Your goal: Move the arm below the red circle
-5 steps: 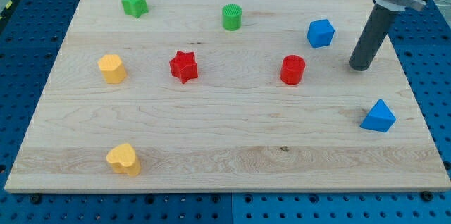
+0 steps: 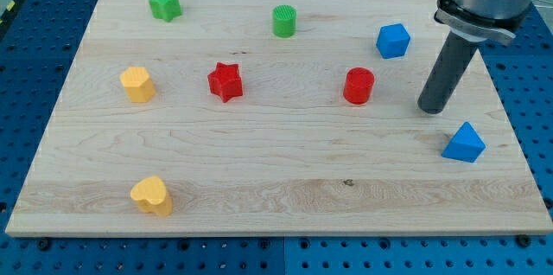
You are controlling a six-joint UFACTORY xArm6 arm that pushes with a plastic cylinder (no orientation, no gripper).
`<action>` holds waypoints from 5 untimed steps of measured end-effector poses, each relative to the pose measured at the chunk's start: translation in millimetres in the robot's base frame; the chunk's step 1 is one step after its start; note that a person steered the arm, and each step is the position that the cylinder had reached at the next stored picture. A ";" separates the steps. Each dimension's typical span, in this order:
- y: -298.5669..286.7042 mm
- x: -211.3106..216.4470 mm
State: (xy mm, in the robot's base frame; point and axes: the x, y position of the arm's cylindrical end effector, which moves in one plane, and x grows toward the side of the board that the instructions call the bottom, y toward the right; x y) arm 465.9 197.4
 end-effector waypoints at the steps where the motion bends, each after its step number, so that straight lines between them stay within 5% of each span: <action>1: -8.2 5.2; 5: -55.5 24.0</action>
State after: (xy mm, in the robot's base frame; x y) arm 489.9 141.8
